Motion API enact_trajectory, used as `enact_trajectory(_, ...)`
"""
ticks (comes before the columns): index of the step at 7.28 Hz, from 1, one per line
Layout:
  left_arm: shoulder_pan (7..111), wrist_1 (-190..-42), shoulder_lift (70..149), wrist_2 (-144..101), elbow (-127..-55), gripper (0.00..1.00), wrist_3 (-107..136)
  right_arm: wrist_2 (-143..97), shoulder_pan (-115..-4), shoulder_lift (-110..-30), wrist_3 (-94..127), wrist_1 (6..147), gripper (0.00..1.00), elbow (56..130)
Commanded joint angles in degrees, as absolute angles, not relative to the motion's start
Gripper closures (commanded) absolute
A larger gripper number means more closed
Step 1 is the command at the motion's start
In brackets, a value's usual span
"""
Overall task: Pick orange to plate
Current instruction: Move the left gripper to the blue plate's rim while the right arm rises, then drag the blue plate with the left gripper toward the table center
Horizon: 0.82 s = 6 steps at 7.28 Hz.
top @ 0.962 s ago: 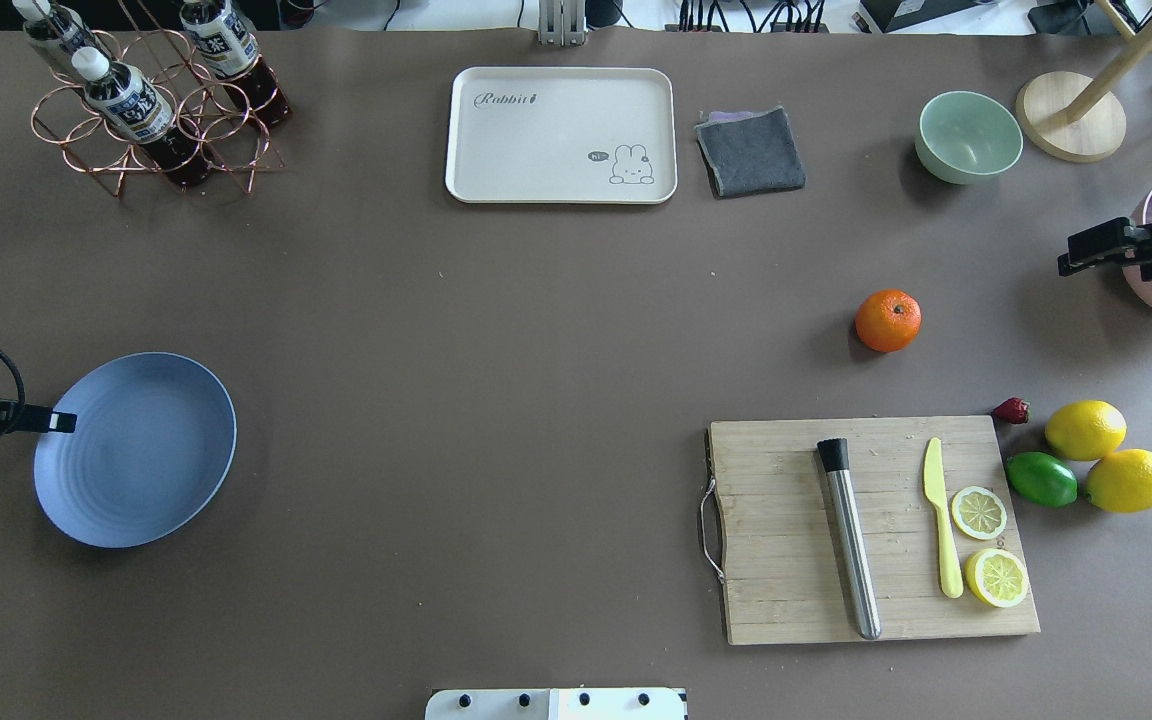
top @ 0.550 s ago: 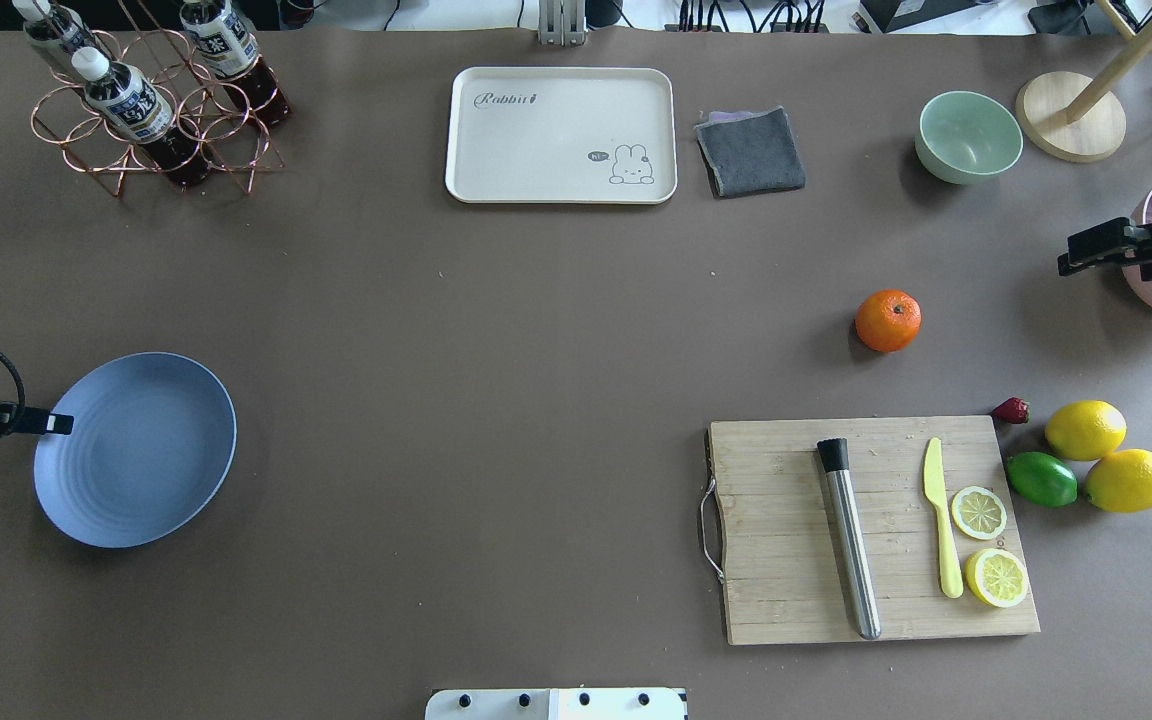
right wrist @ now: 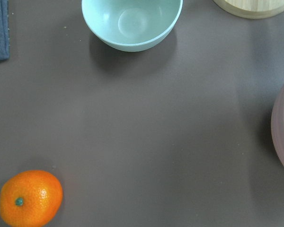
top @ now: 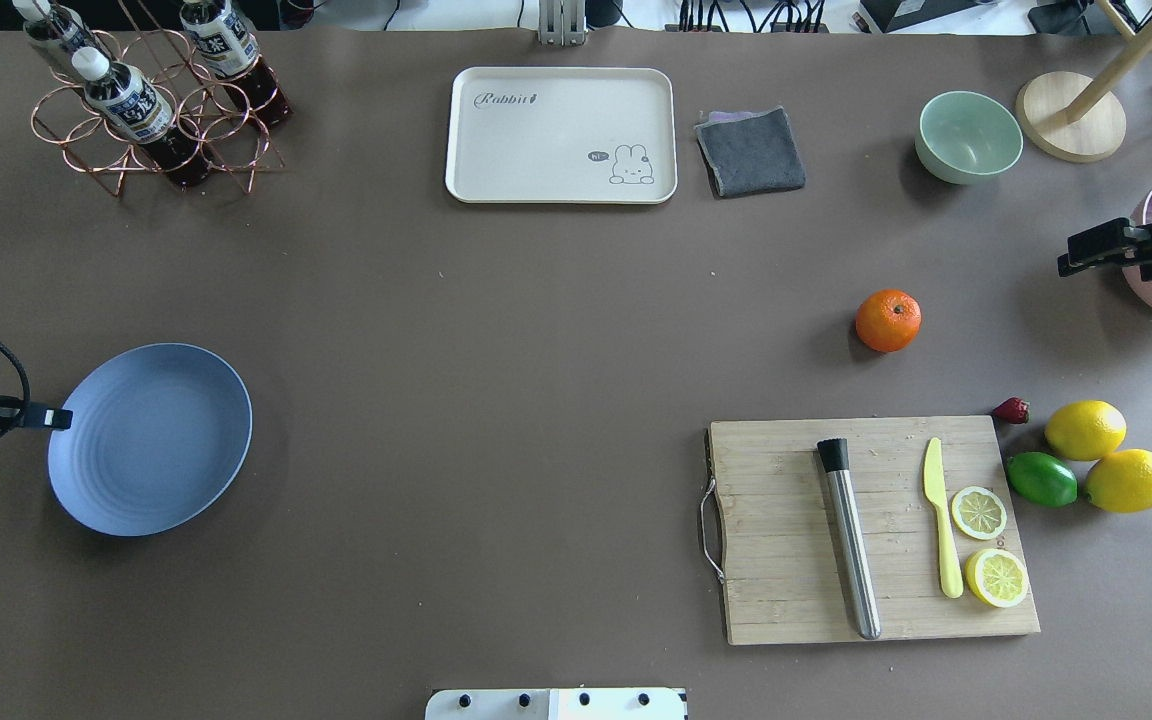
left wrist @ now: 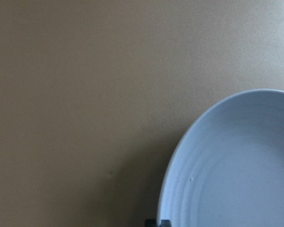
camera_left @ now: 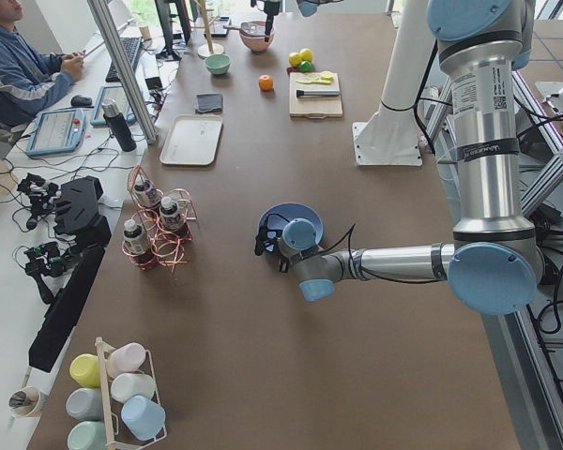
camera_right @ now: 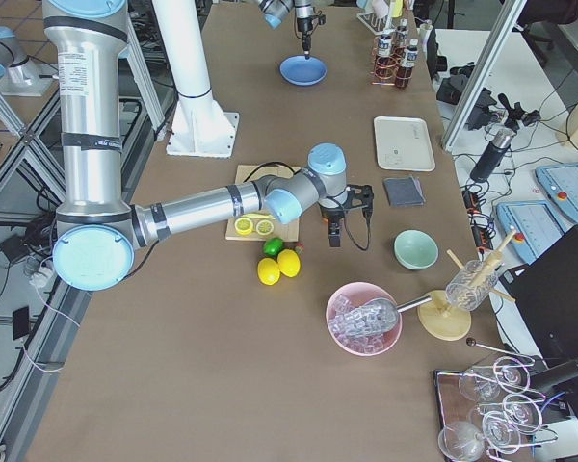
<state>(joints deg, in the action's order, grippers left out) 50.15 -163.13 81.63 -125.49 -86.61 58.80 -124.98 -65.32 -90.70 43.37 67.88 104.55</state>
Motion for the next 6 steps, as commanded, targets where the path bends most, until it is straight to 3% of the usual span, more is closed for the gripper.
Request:
enact_trajectory(1, 50.19, -162.34, 86.62, -125.86, -89.55, 1.00, 70.40, -124.98, -65.30, -90.62, 43.33, 67.85, 0.00, 104.59)
enact_trajectory(4, 48.44, -150.00, 102.42, -124.46, -89.91, 1.00, 79.52, -124.98, -65.30, -90.62, 43.33, 67.85, 0.00, 104.59)
enact_trajectory(6, 39.43, -130.36, 114.38, -113.78, -91.83, 1.00, 80.07, -124.98, -65.30, -90.53, 43.33, 67.85, 0.00, 104.59)
